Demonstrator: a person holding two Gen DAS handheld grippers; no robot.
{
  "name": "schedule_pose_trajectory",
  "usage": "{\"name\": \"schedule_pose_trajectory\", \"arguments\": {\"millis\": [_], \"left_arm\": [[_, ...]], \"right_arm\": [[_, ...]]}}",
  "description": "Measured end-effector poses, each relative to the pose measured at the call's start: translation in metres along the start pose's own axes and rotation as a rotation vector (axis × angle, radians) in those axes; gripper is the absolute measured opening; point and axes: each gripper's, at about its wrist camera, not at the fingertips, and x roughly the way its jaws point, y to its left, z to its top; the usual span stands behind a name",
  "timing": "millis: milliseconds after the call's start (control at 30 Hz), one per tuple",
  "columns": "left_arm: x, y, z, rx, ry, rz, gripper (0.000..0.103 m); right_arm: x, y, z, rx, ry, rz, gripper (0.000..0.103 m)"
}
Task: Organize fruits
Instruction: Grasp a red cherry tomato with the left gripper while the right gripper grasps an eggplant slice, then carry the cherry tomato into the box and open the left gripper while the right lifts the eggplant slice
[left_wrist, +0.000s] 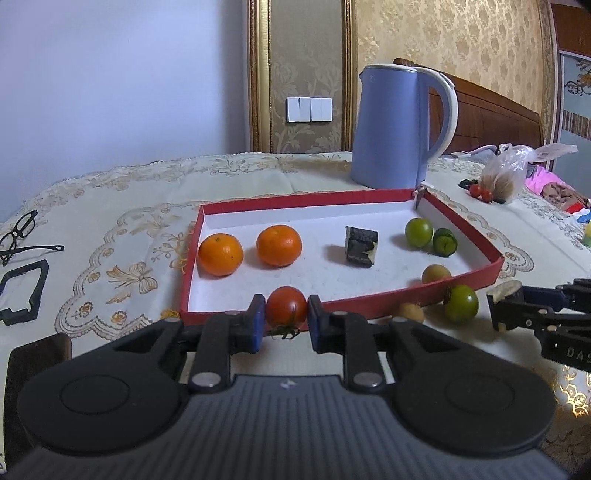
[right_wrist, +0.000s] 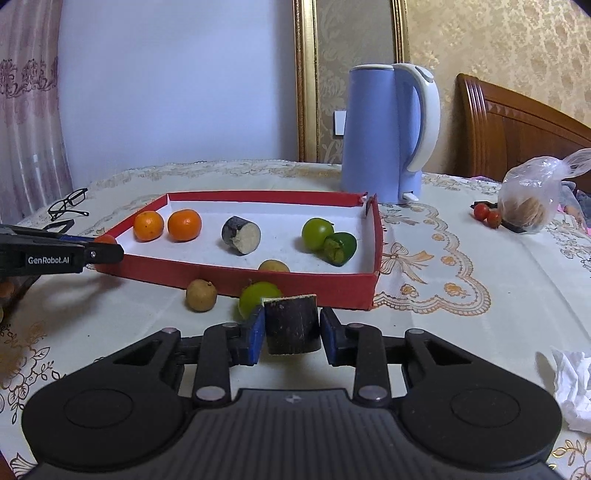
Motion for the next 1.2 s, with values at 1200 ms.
{"name": "schedule_pose_trajectory", "arguments": {"millis": [1200], "left_arm": [[0.099,-0.029,0.08,0.076,0.032,0.095,0.022]], "right_arm": [[-0.03,0.005,0.003,0.004,-0.084,0.046,0.031]]}}
